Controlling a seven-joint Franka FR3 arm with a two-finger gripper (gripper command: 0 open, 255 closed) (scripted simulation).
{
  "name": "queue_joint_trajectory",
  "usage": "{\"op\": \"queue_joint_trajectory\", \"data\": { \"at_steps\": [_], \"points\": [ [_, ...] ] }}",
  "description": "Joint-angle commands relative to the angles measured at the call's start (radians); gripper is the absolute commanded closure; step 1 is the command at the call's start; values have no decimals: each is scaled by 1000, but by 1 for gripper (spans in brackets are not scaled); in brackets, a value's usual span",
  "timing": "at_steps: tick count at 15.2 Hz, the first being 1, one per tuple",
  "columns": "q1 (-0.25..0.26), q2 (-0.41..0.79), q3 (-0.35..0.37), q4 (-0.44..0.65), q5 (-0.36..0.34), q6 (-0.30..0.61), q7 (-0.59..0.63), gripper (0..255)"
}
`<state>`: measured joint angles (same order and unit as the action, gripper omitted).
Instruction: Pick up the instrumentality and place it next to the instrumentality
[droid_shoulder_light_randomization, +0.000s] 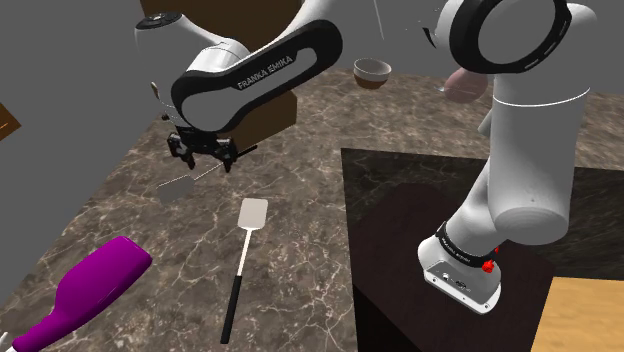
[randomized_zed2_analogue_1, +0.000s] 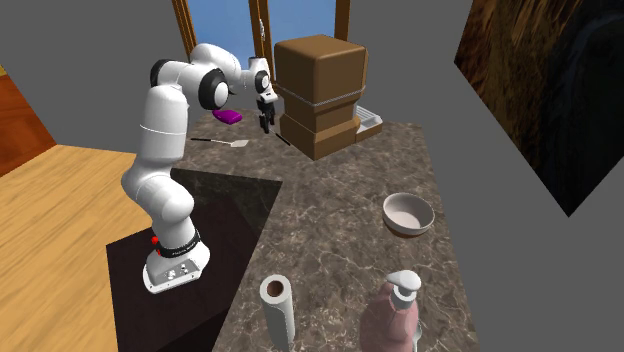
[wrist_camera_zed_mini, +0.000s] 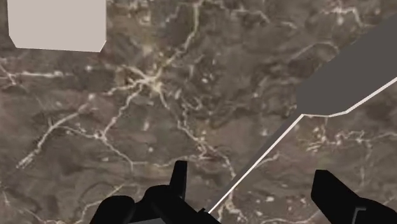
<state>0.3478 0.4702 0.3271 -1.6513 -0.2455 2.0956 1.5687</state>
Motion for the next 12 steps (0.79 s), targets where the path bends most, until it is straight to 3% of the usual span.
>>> {"op": "queue_joint_trajectory", "data": {
  "at_steps": [1, 5, 12],
  "points": [
    [1, 1, 0, -1, 0, 1, 1, 0],
    [0, -46, 12, 59, 22, -103, -14, 0],
    [0, -46, 12, 59, 22, -103, -14, 0]
  ]
}}
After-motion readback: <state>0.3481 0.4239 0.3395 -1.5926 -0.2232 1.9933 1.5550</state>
